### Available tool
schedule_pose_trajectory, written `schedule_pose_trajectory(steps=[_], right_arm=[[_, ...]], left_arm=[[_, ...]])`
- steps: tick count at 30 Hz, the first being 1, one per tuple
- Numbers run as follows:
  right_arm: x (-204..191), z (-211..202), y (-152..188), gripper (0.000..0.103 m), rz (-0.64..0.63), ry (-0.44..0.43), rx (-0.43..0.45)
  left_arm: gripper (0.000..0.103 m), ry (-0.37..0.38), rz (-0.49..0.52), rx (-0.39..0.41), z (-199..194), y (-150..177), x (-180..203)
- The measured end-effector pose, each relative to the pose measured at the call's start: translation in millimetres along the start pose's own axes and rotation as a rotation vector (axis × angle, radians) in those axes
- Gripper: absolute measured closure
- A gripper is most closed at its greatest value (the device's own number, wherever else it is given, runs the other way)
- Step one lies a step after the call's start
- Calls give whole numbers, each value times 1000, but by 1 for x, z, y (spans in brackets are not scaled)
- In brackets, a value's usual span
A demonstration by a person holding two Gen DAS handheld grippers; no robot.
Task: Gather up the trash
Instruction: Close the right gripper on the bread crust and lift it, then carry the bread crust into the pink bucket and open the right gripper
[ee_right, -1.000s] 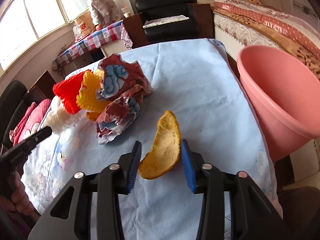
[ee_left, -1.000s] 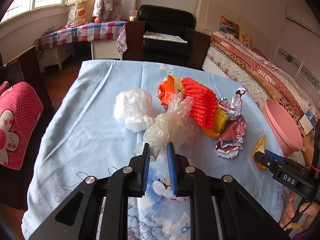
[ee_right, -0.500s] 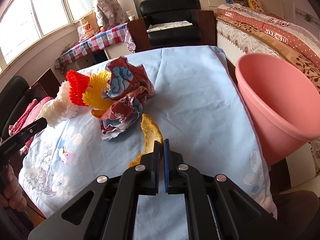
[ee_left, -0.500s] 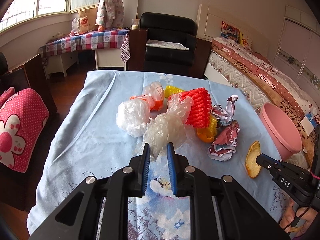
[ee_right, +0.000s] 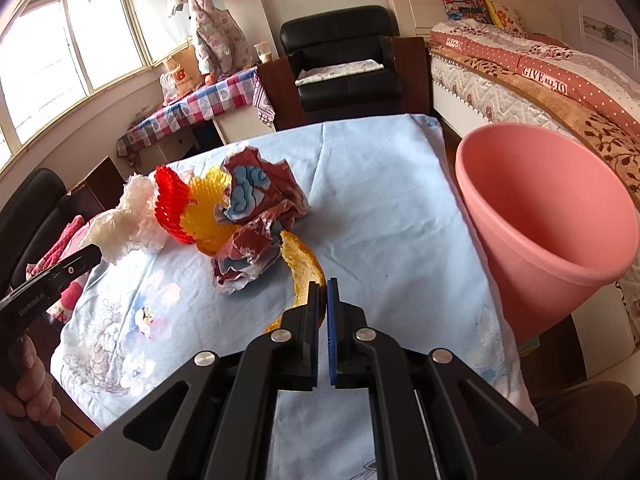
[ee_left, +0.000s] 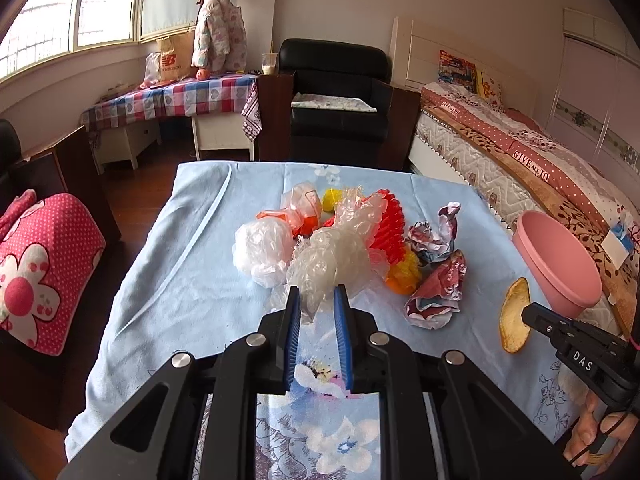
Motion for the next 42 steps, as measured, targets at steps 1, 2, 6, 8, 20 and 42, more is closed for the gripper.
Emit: schedule_pose_trajectory(steps=[1, 2, 6, 8, 20, 42], right_arm=[[1, -2, -1, 99, 1, -1, 4], [2, -3, -2, 99, 3, -2, 8], [5, -9, -5, 99, 12, -5, 28], [6, -12, -6, 99, 17, -6, 37], [19, -25, -10, 99, 54, -9, 80], [74, -67, -27, 99, 185, 21, 225]], left_arm=[[87, 0, 1, 3, -2, 0, 1], [87, 0, 3, 5, -3, -1, 2], [87, -2, 10, 18, -8, -4, 4], [87, -2, 15, 26, -10, -6, 3], [87, 1, 38, 57, -24, -18, 23], [87, 199, 45, 104, -30, -49, 84]])
Point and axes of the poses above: each gripper's, at about its wrist camera, not at the fingertips, and z roughly the way its jaws point, x to its right, y to its underside, the point moved 4 cm from there along z, roughly the way its jaws point, and after that the axes turned 13 degrees about -y, right-handed, at the moved point
